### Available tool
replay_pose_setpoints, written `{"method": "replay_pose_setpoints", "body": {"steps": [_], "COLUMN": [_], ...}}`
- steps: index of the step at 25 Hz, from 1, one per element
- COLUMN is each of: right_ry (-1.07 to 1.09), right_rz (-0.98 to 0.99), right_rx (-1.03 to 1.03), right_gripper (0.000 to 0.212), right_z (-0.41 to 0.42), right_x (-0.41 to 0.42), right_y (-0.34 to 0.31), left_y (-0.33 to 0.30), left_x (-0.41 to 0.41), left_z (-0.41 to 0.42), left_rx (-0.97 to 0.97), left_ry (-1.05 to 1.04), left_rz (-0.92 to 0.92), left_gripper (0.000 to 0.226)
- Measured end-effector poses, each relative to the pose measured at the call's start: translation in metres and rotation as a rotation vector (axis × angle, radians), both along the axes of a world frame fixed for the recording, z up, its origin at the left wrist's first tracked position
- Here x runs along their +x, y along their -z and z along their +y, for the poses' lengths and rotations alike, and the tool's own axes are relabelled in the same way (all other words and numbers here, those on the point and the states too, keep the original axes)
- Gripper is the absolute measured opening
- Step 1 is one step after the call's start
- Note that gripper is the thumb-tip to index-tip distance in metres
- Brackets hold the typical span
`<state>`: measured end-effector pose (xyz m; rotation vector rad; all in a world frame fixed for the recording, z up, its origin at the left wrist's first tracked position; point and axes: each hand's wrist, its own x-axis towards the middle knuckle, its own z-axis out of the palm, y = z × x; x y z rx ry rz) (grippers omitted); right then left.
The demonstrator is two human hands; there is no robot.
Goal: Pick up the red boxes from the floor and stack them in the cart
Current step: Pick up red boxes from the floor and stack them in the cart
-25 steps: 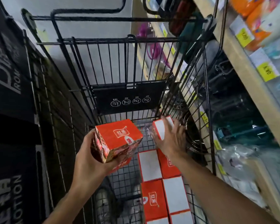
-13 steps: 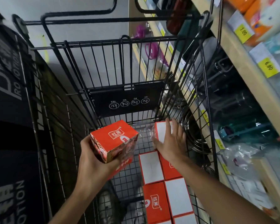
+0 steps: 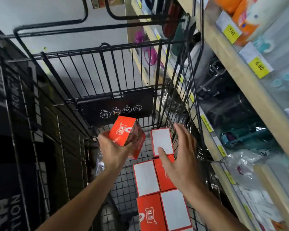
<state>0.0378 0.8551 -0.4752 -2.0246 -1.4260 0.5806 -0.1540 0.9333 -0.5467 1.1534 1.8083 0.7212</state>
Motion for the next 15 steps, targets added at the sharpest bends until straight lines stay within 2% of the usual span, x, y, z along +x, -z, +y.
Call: {"method": "replay_pose_setpoints", "body": {"steps": [4,9,13,15], "right_ry": [-0.006,-0.011,-0.018,-0.023], "right_rz": [0.050,0.074,0.065,0.065], "right_rx": [-0.010,0.001,0.026,0.004], "right_gripper": [0.079,0.080,0.077,0.078], "right_z": [-0.004,-0.009,-0.009,-0.009], "right_x": [0.004,0.006,0.007,0.009], "right_y": [-0.004,-0.005,-0.001,0.001], "left_y": [0.017,0.036,0.045,0.043], "left_x": [0.036,0.048,0.050,0.046], "left_z": [-0.023,-0.046,-0.063,-0.063], "left_rx": [-0.047,-0.084,-0.143,-0.168], "left_ry": [0.059,0.131,0.309,0.394], "left_rz": [0.050,0.118,0.077,0.129], "left_gripper": [0.113,0.100,0.095,0.088]}}
